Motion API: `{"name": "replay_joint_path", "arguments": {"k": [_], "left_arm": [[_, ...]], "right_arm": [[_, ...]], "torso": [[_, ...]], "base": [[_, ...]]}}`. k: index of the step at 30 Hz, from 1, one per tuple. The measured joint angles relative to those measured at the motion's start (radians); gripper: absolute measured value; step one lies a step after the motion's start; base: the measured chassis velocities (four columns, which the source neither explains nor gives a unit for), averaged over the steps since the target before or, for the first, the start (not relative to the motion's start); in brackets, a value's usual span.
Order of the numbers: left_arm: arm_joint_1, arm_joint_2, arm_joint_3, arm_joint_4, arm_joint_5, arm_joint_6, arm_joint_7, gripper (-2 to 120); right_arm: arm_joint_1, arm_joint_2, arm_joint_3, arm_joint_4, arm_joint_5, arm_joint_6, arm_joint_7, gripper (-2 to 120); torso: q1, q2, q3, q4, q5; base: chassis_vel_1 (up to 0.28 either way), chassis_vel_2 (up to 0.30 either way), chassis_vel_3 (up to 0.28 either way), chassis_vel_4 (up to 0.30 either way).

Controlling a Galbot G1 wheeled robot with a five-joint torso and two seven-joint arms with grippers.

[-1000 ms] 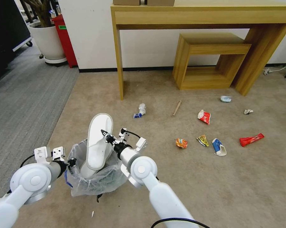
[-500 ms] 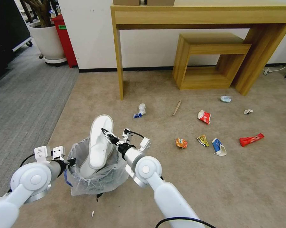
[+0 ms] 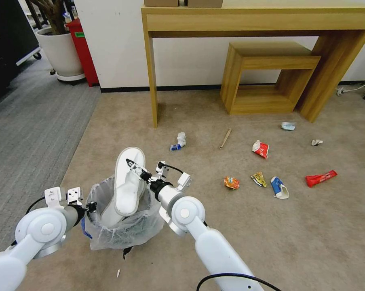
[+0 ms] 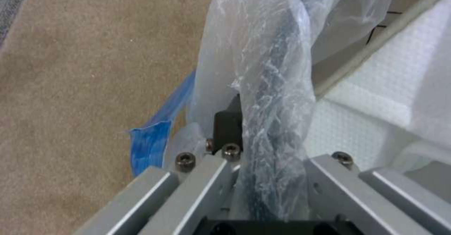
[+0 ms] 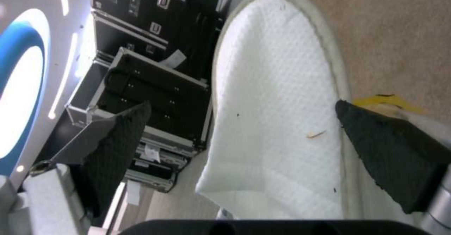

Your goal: Pick up the trash bin and place the garbage on the floor into it.

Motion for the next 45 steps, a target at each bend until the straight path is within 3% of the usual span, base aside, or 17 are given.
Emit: {"name": "replay_joint_path", "arguments": {"k": [21,29,36,41,45], "left_arm": [[0.004,-0.013,-0.009,0.027,0.006,0.0,0.0,0],[-0.001,-0.014,-0.022,0.029,-0.005,-0.005,0.001,0],[-0.017,-0.026,-0.025,0.038,-0.005,-0.01,0.009,0],[-0.015,-0.035,-0.026,0.042,-0.003,-0.006,0.008,0],[-0.017,-0.037,-0.026,0.046,0.008,-0.005,0.005,0]], "right_arm": [[0.031,-0.039,0.01,0.083,0.034,-0.021,0.028,100],[0.132,-0.1,0.167,0.16,-0.015,0.003,-0.019,100],[0.158,-0.229,0.341,0.167,-0.141,0.093,-0.169,100],[0.119,-0.263,0.383,0.165,-0.16,0.106,-0.173,100],[0.057,-0.287,0.403,0.152,-0.257,0.115,-0.133,100]], "torso": [[0.0,0.0,0.0,0.0,0.0],[0.0,0.0,0.0,0.0,0.0002],[0.0,0.0,0.0,-0.0004,0.0004],[0.0,0.0,0.0,0.0,0.0001],[0.0,0.0,0.0,0.0001,0.0003]], "base": [[0.0,0.0,0.0,0.0],[0.0,0.0,0.0,0.0],[0.0,0.0,0.0,0.0],[0.0,0.0,0.0,0.0],[0.0,0.0,0.0,0.0]]}}
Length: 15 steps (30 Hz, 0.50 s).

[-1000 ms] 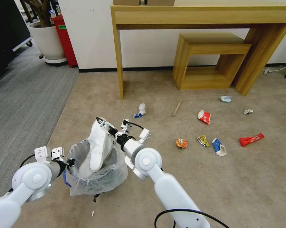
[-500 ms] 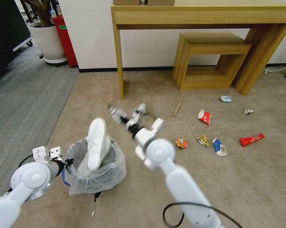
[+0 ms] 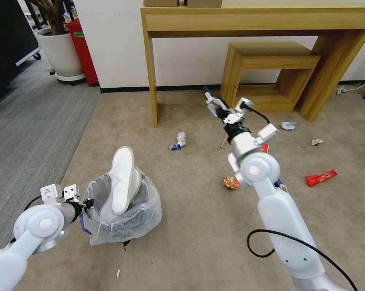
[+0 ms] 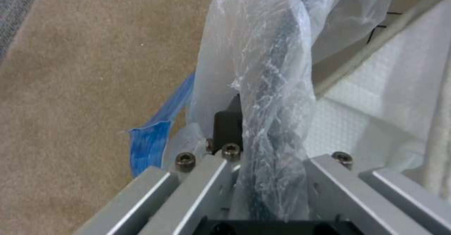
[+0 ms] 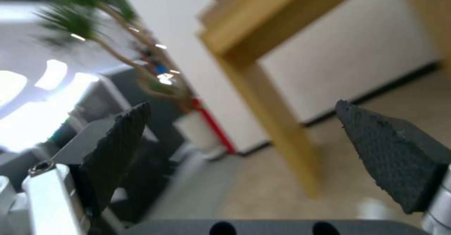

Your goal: Pick up the trash bin and place the garbage on the floor into it.

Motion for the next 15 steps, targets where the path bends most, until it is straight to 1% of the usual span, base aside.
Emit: {"name": "replay_joint_path", "arguments": {"k": [2,3,5,6,10,15], "left_arm": [[-0.001,-0.002,-0.002,-0.001,0.008,0.001,0.002,0],[-0.001,-0.002,-0.002,-0.001,0.008,0.001,0.002,0],[-0.001,-0.003,-0.003,-0.004,0.032,0.002,0.009,0],[-0.001,-0.003,-0.003,-0.004,0.032,0.002,0.009,0],[0.0,-0.007,-0.008,-0.014,0.075,0.0,0.035,0],[0.008,-0.007,-0.013,-0.018,0.106,-0.005,0.062,0]], "right_arm": [[-0.048,-0.012,0.015,-0.022,-0.049,0.0,0.037,100],[-0.048,-0.012,0.015,-0.022,-0.049,0.0,0.037,100],[-0.084,-0.02,0.033,-0.054,-0.078,0.006,0.08,100],[-0.084,-0.02,0.033,-0.054,-0.078,0.006,0.08,100],[-0.132,-0.024,0.062,-0.106,-0.156,0.042,0.098,100],[-0.154,-0.018,0.072,-0.11,-0.165,0.05,0.109,100]], "torso": [[0.0,0.0,0.0,-0.0001,0.0],[0.0,0.0,0.0,-0.0001,0.0],[0.0,0.0,0.0,-0.0001,0.0],[0.0,0.0,0.0,-0.0001,0.0],[0.0,0.0,0.0,-0.0002,-0.0001],[0.0,0.0,0.0,-0.0001,-0.0002]], "base": [[0.0,0.0,0.0,0.0],[0.0,0.0,0.0,0.0],[0.0,0.0,0.0,0.0],[0.0,0.0,0.0,0.0],[0.0,0.0,0.0,0.0],[0.0,0.0,0.0,0.0]]}}
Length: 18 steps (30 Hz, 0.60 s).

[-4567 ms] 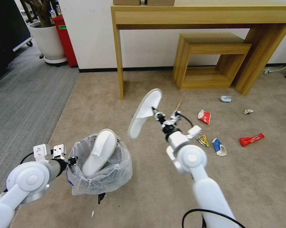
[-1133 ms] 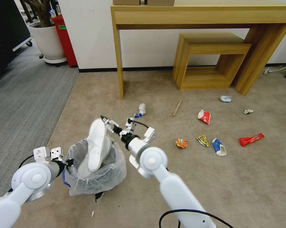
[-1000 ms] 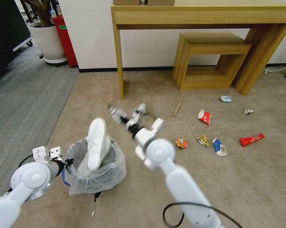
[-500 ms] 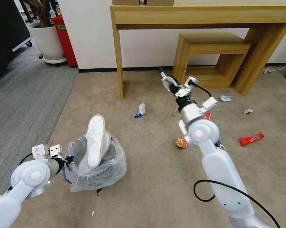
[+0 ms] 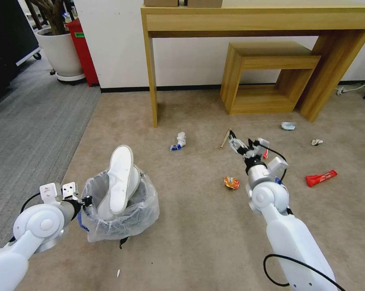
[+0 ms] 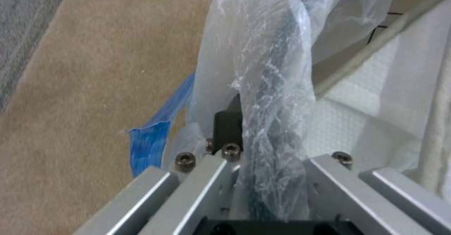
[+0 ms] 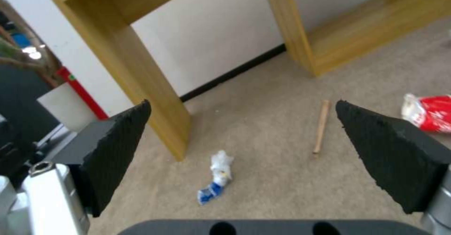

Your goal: Pick up the trash bin and place the garbage on the floor into it.

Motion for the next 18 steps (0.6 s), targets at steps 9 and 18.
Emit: {"name": "replay_joint_path", "arguments": {"k": [9,18], "left_arm": [[0.012,-0.002,-0.006,-0.017,0.029,0.0,0.029,0],[0.002,0.006,-0.017,-0.044,-0.013,0.002,0.015,0]], "right_arm": [[-0.043,0.017,0.008,0.001,-0.056,0.004,0.005,100],[-0.074,0.022,0.013,-0.011,-0.131,0.062,-0.038,100]], "torso": [[0.0,0.0,0.0,0.0,-0.0001],[0.0,0.0,0.0,0.0,-0.0001]], "base": [[0.0,0.0,0.0,0.0],[0.0,0.0,0.0,0.0]]}}
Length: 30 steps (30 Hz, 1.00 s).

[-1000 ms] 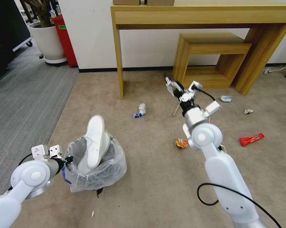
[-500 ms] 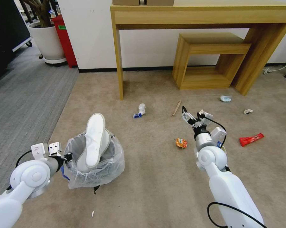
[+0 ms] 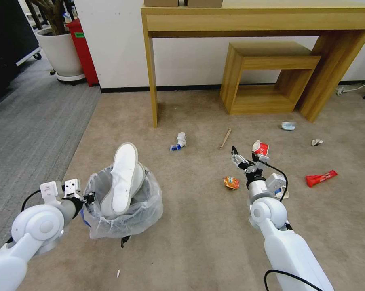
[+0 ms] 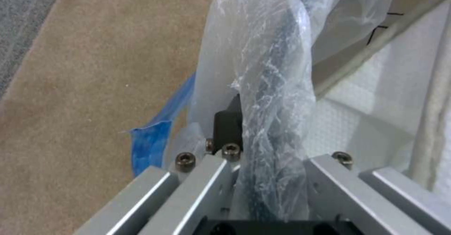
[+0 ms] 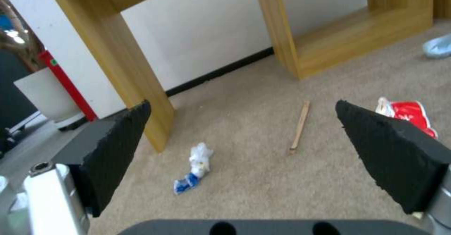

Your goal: Pick up the trash bin and place the garbage on the floor into it.

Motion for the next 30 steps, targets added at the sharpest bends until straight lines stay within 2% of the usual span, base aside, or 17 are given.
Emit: {"name": "replay_joint_path", "arguments": {"k": [8,10,13,18,30], "left_arm": [[-0.014,-0.007,0.0,-0.005,-0.036,0.005,-0.033,0],[-0.015,-0.006,-0.002,-0.01,-0.075,0.006,-0.06,0],[-0.015,-0.006,-0.009,-0.012,-0.11,0.007,-0.078,0],[-0.019,-0.006,-0.028,-0.012,-0.157,0.01,-0.093,0],[-0.034,-0.005,-0.022,0.004,-0.166,0.012,-0.096,0]], "right_arm": [[-0.007,0.01,-0.003,-0.023,-0.022,0.066,-0.019,100],[-0.006,0.016,-0.004,-0.055,-0.025,0.127,-0.051,100],[-0.004,0.017,-0.001,-0.066,-0.01,0.145,-0.073,100],[0.0,0.017,-0.002,-0.079,-0.001,0.162,-0.085,100],[0.009,0.016,0.001,-0.086,-0.002,0.159,-0.069,100]], "torso": [[0.0,0.0,0.0,0.0,0.0],[0.0,0.0,0.0,0.0,0.0001],[0.0,0.0,0.0,0.0,0.0],[0.0,0.0,0.0,-0.0001,0.0],[0.0,0.0,0.0,0.0,0.0]], "base": [[0.0,0.0,0.0,0.0],[0.0,0.0,0.0,0.0],[0.0,0.0,0.0,0.0],[0.0,0.0,0.0,0.0],[0.0,0.0,0.0,0.0]]}}
